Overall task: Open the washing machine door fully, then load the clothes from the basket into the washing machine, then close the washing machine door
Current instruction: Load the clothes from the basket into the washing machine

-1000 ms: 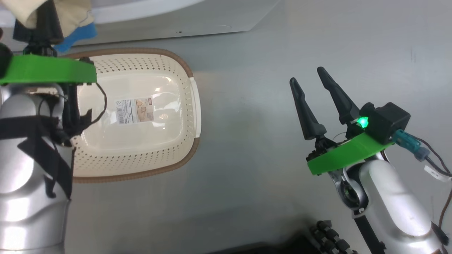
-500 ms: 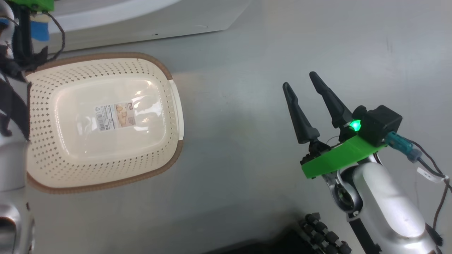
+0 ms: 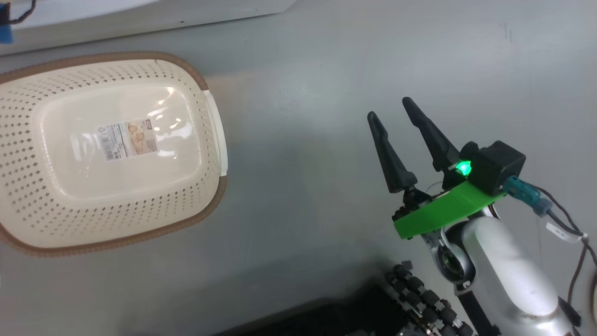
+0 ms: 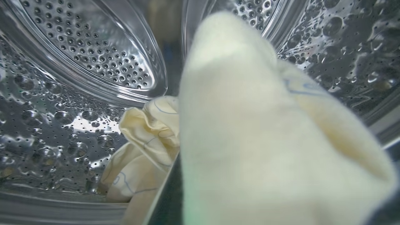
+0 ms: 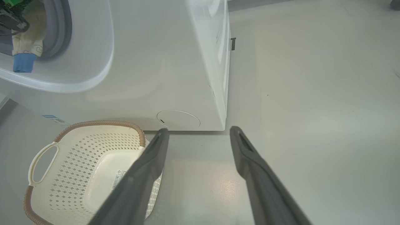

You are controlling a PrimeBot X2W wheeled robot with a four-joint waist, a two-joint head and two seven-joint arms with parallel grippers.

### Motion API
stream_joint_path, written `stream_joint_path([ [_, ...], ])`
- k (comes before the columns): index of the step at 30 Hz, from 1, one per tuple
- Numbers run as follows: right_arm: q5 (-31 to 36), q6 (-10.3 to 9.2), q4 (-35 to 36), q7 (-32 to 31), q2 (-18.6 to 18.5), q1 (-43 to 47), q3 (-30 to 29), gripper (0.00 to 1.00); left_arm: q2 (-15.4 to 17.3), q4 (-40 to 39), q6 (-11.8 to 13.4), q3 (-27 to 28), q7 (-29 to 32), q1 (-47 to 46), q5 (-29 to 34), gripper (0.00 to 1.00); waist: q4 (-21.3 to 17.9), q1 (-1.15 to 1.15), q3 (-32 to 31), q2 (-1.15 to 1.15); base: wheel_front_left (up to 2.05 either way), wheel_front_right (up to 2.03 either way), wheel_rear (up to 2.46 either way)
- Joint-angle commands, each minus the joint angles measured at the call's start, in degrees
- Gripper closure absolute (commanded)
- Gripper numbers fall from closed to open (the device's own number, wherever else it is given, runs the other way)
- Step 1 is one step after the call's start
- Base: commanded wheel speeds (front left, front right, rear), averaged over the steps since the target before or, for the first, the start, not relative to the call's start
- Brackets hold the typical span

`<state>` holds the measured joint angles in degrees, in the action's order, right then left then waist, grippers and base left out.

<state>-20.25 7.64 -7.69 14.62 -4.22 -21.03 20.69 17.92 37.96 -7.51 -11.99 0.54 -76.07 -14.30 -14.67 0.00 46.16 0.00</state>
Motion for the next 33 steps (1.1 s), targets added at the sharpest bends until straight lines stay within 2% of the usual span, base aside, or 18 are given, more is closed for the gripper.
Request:
stream_joint_path([
  [1, -0.36, -0.15, 1.63, 0.38, -0.04, 2.49, 0.89, 0.00, 2.85, -1.15, 0.02, 0.61, 0.01, -2.44, 0.09, 1.00, -0.12, 0.00, 1.13, 0.00, 0.00, 0.00, 0.00],
  [10, -0.11, -0.15, 2.48, 0.38, 0.15, 3.04, 1.29, 0.00, 2.89, 5.91, 0.05, -2.08, -1.22, -10.68, 1.41, 1.00, 0.08, 0.00, 5.55, 0.00, 0.00, 0.00, 0.00],
  [15, -0.05, -0.15, 2.57, 0.38, 0.24, 3.40, 2.03, 0.00, 3.21, 7.69, 0.34, -3.86, -5.15, -14.55, 3.54, 1.00, 0.16, 0.00, 6.36, 0.00, 0.00, 0.00, 0.00],
  [19, -0.20, -0.15, 2.53, 0.38, 0.27, 3.60, 2.59, 0.00, 3.53, 7.98, 1.09, -5.32, -11.92, -18.22, 5.87, 1.00, -0.07, 0.00, 6.53, 0.00, 0.00, 0.00, 0.00],
  [22, -0.31, -0.15, 2.58, 0.38, 0.20, 3.99, 2.81, 0.00, 3.37, 7.74, 1.77, -6.15, -14.50, -20.19, 7.16, 1.00, -0.22, 0.00, 6.34, 0.00, 0.00, 0.00, 0.00],
  [26, -0.39, -0.15, 2.51, 0.38, 0.11, 4.24, 3.05, 0.00, 3.59, 5.19, 1.74, -7.05, -15.46, -21.82, 8.47, 1.00, -0.47, 0.00, 6.42, 0.00, 0.00, 0.00, 0.00],
  [33, -0.34, -0.15, 2.12, 0.38, 0.14, 3.75, 3.54, 0.00, 4.02, 3.87, 1.76, -6.00, -15.52, -18.37, 7.52, 1.00, -0.67, 0.00, 6.12, 0.00, 0.00, 0.00, 0.00],
])
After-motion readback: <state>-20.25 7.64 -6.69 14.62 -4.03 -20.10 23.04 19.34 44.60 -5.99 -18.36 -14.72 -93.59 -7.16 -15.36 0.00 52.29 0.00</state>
